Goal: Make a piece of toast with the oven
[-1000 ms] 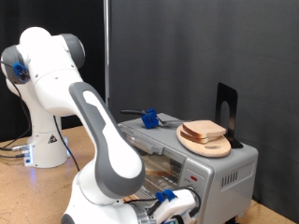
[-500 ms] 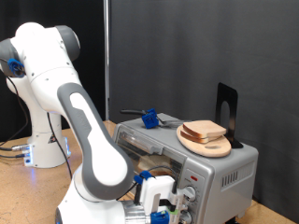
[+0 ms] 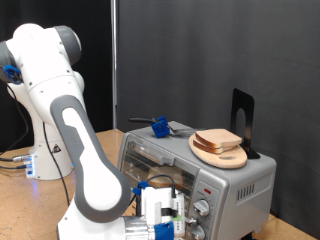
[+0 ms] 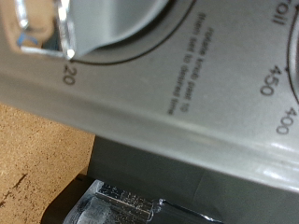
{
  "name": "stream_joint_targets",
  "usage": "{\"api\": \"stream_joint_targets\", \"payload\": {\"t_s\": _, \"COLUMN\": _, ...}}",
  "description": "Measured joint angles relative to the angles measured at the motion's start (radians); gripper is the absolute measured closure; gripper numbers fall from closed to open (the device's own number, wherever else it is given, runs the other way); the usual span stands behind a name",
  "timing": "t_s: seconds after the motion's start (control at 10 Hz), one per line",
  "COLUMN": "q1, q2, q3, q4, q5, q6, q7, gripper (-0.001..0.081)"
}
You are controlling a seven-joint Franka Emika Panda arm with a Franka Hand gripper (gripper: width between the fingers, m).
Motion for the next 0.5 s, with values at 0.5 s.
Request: {"api": "stream_joint_targets", "payload": {"t_s": 0.5, "q1": -0.005, "q2": 0.006, "q3": 0.003, "q4": 0.001, "q5": 0.020, "q6": -0.003, "q7": -0.055, "gripper": 0.0620}}
